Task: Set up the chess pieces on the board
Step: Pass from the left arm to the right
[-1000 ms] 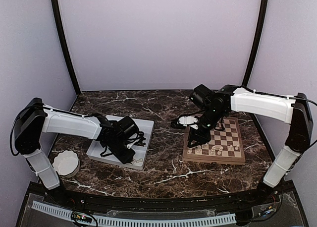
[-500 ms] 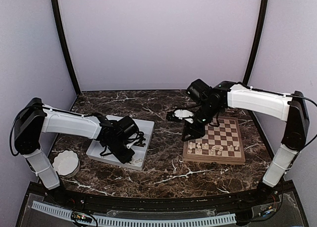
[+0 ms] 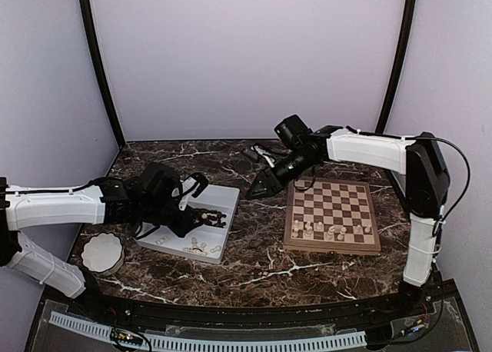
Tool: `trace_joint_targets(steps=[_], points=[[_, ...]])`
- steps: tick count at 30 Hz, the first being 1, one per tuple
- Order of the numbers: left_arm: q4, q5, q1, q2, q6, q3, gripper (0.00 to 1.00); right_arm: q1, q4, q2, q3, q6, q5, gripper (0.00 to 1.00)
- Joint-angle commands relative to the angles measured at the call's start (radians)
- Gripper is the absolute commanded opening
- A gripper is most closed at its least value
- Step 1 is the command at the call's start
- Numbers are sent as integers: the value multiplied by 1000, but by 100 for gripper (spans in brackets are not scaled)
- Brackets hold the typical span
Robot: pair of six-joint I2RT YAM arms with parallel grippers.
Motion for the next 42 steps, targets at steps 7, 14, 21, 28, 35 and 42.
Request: trace_joint_targets(steps=[7, 14, 21, 28, 35, 42], points=[[143, 76, 4, -72, 1, -36, 3, 83, 168, 151, 104, 289, -378, 48], [141, 97, 4, -62, 9, -23, 4, 127, 220, 214, 139, 352, -423, 49], [140, 121, 4, -58, 11, -15, 5, 137, 241, 254, 180, 390, -424, 47], [149, 141, 4, -51, 12, -16, 6, 140, 256, 280, 203, 407, -429, 44], [151, 146, 4, -45, 24, -6, 6, 140, 288, 288, 196, 432, -445, 32], [161, 145, 3, -38, 24, -2, 6, 141, 309, 298, 188, 453, -451, 24]])
